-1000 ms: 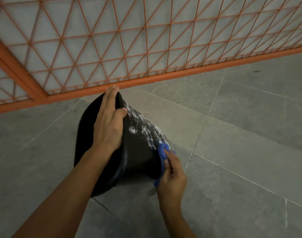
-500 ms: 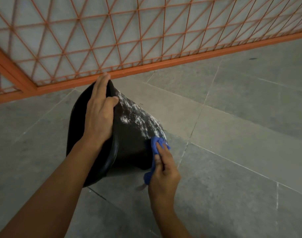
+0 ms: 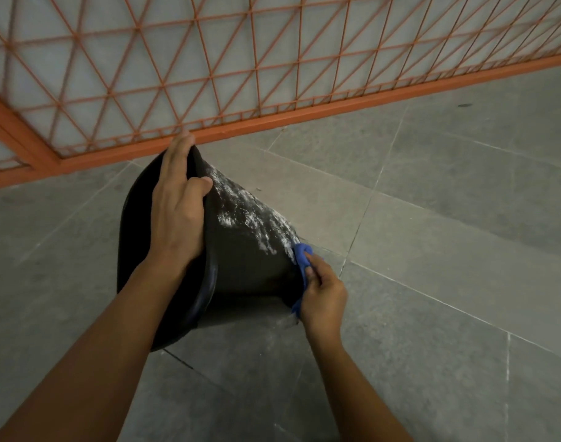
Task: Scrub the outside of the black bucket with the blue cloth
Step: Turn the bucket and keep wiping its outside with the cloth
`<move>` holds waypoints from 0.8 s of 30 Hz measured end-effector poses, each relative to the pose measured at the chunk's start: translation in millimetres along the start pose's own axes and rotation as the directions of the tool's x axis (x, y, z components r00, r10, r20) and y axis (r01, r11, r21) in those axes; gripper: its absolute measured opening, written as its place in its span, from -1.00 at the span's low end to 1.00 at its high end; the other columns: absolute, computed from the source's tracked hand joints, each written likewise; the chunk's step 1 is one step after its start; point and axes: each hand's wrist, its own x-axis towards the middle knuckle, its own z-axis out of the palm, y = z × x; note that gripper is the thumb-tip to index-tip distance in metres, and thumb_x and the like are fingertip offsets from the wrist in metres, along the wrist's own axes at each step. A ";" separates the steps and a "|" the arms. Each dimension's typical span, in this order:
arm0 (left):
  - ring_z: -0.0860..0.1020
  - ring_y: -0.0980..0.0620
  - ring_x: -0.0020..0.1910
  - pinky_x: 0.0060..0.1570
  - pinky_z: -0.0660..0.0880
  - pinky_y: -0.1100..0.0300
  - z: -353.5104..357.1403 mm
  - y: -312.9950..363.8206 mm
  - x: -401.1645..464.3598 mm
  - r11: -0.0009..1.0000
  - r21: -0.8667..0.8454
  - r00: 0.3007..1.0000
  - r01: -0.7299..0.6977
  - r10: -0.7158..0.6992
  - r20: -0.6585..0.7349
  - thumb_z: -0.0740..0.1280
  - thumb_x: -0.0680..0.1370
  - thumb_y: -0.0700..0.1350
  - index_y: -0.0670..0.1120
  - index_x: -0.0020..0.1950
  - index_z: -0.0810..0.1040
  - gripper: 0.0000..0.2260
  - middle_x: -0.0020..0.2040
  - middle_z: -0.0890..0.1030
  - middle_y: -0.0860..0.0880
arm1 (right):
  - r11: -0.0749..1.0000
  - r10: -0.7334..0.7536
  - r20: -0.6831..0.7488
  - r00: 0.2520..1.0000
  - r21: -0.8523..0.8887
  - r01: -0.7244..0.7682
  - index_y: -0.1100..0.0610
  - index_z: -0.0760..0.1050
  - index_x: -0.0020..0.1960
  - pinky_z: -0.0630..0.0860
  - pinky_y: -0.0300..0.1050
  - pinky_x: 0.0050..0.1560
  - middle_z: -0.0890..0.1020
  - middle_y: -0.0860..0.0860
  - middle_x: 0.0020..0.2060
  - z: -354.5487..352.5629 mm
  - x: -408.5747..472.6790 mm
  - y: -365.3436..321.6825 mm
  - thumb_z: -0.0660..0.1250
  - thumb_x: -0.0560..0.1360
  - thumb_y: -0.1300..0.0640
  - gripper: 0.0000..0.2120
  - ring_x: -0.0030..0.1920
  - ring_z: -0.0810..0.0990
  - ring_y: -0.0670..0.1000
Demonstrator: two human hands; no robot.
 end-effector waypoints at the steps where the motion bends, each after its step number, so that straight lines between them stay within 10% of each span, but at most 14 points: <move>1: 0.18 0.12 0.49 0.44 0.09 0.27 0.4 0.0 0.6 1.000 -0.014 1.000 0.002 -0.002 -0.004 0.13 0.40 -0.11 -0.11 0.47 0.29 -0.41 0.51 0.26 -0.02 | 1.000 0.019 -0.009 1.000 0.006 -0.019 0.19 0.55 0.14 0.28 -0.37 0.25 0.57 -0.01 0.09 -0.6 -1.3 1.5 0.21 0.52 0.35 -0.74 0.16 0.48 -0.06; 7: 0.21 0.16 0.46 0.44 0.11 0.27 -6.5 -7.7 2.0 0.999 -0.040 1.000 0.020 -0.020 0.006 0.14 0.38 -0.08 -0.06 0.46 0.31 -0.39 0.44 0.28 0.11 | 0.996 -0.084 0.009 0.996 -0.035 0.085 0.10 0.55 0.13 0.31 -0.49 0.17 0.59 -0.11 0.04 0.6 -15.1 5.6 0.25 0.49 0.36 -0.70 0.07 0.49 -0.27; 11: 0.18 0.20 0.44 0.41 0.09 0.32 -0.9 -2.6 0.3 0.999 -0.036 1.000 -0.004 0.004 -0.006 0.13 0.39 -0.09 -0.09 0.46 0.30 -0.40 0.45 0.26 0.07 | 0.992 0.055 0.002 0.999 -0.115 -0.054 0.21 0.52 0.19 0.32 -0.34 0.17 0.59 0.07 0.14 -7.9 7.8 6.9 0.19 0.53 0.33 -0.73 0.13 0.50 -0.04; 15: 0.18 0.24 0.43 0.42 0.08 0.31 -3.2 -2.7 2.7 1.000 -0.029 1.000 -0.006 0.007 0.023 0.12 0.39 -0.11 -0.08 0.46 0.29 -0.40 0.41 0.24 0.15 | 0.996 -0.037 -0.076 0.996 -0.079 0.031 0.12 0.56 0.13 0.22 -0.68 -0.01 0.57 -0.11 0.01 -1.9 -28.2 12.1 0.23 0.50 0.37 -0.70 0.04 0.50 -0.19; 24: 0.19 0.29 0.38 0.34 0.09 0.47 -3.1 -2.5 1.5 1.000 -0.018 1.000 0.000 -0.001 -0.007 0.12 0.39 -0.12 -0.08 0.46 0.30 -0.40 0.40 0.26 0.16 | 0.983 0.062 -0.034 0.998 -0.170 -0.067 0.16 0.52 0.19 0.31 -0.37 0.10 0.60 0.07 0.11 -5.2 -11.1 8.0 0.20 0.53 0.31 -0.72 0.05 0.52 -0.07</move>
